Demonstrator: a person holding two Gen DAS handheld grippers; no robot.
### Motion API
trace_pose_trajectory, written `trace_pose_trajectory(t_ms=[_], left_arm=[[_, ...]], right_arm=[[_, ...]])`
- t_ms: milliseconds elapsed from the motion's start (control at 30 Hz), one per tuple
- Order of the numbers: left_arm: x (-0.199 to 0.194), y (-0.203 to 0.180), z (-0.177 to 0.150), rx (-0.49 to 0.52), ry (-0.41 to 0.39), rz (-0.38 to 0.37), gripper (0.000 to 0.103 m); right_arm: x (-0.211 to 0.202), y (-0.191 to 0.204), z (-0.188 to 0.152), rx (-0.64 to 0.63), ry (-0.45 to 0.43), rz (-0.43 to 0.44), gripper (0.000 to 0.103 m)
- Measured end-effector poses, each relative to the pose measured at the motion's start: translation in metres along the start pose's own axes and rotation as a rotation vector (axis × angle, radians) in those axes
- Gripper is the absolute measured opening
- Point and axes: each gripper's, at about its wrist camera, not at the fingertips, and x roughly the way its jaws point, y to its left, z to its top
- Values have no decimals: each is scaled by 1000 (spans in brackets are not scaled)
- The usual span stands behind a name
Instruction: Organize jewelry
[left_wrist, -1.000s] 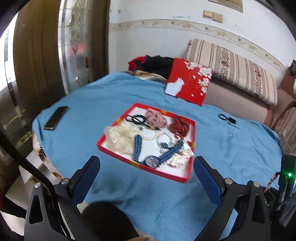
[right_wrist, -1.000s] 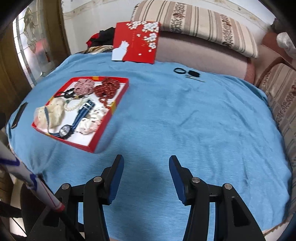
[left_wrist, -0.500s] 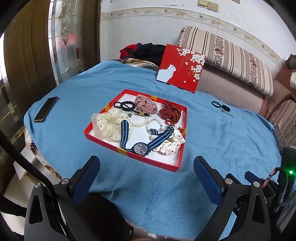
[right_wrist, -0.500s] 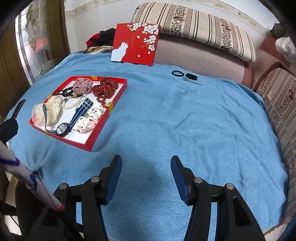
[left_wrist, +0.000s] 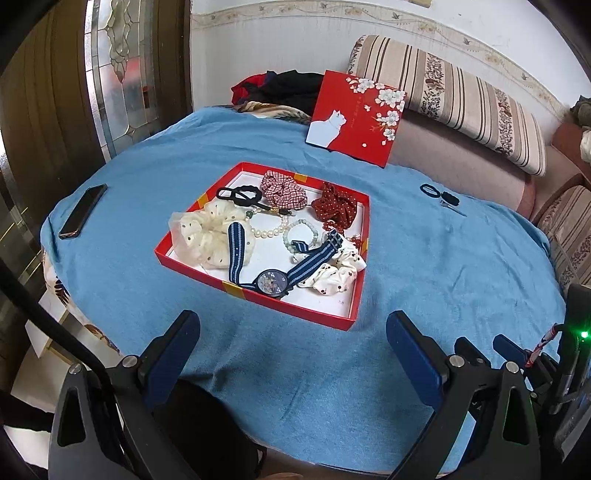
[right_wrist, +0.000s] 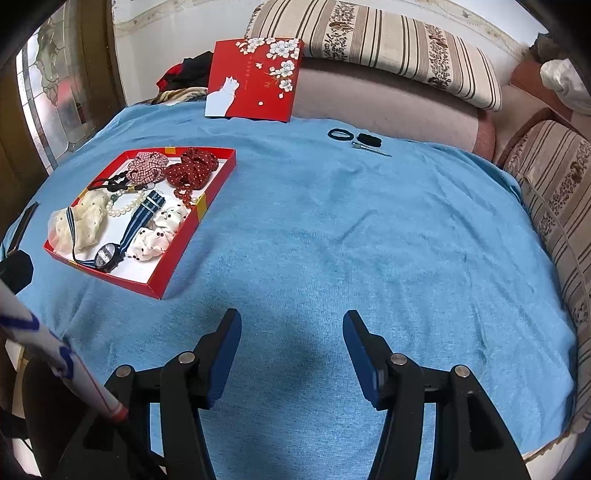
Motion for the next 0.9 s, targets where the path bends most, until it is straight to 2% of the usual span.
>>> trace_pose_trajectory(t_ms=[400,900], left_arm=[[10,2,-2,7,28,12,100],[19,6,-2,-8,62,-21,100]], right_arm=[[6,7,-4,-28,12,-2,64],[7,9,-2,-40,5,-14,64]])
